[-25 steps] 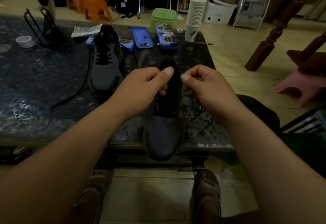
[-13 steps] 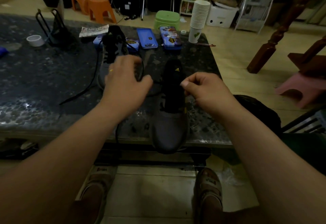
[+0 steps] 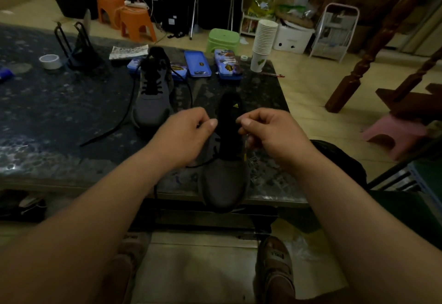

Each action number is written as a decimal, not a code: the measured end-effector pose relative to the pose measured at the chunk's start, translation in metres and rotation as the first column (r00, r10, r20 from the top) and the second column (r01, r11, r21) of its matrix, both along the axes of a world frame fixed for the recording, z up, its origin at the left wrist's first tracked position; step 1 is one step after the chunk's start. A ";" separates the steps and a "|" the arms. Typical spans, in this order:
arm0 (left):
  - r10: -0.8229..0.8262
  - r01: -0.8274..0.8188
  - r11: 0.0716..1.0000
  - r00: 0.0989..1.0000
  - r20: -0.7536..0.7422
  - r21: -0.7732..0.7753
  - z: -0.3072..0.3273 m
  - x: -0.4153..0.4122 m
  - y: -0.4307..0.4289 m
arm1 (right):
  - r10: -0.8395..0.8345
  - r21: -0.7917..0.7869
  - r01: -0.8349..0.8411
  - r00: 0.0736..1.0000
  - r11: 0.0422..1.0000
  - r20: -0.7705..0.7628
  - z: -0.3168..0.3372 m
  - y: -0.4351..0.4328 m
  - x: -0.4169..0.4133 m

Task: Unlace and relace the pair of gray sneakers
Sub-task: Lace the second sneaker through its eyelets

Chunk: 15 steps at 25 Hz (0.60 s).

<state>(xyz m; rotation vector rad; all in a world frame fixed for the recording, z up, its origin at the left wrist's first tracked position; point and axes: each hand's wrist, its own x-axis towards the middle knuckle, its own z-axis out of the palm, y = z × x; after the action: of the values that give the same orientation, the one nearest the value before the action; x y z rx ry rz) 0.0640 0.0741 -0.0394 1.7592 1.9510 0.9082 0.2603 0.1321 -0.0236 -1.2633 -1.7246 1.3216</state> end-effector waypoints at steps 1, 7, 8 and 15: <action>-0.036 0.036 0.999 0.999 0.015 -0.020 -0.004 0.002 0.000 | 0.020 -0.004 -0.020 1.000 1.000 -0.003 -0.005 0.000 -0.002; -0.181 0.181 0.983 0.978 0.103 0.009 -0.012 0.014 0.017 | 0.099 0.097 -0.104 0.993 0.990 0.059 -0.018 0.005 -0.007; -0.166 0.165 0.986 0.982 0.089 0.027 -0.012 0.014 0.020 | 0.084 0.064 -0.086 0.996 0.994 0.035 -0.017 0.008 -0.006; -0.045 0.045 0.999 0.995 0.087 0.005 -0.023 0.013 0.030 | -0.179 -0.137 0.191 0.979 0.972 0.099 -0.027 0.048 0.007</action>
<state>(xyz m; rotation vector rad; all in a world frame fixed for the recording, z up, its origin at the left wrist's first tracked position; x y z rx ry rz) 0.0772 0.1036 -0.0620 1.7286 1.8490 0.9569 0.2675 0.1799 -0.0508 -1.5447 -1.5457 1.3196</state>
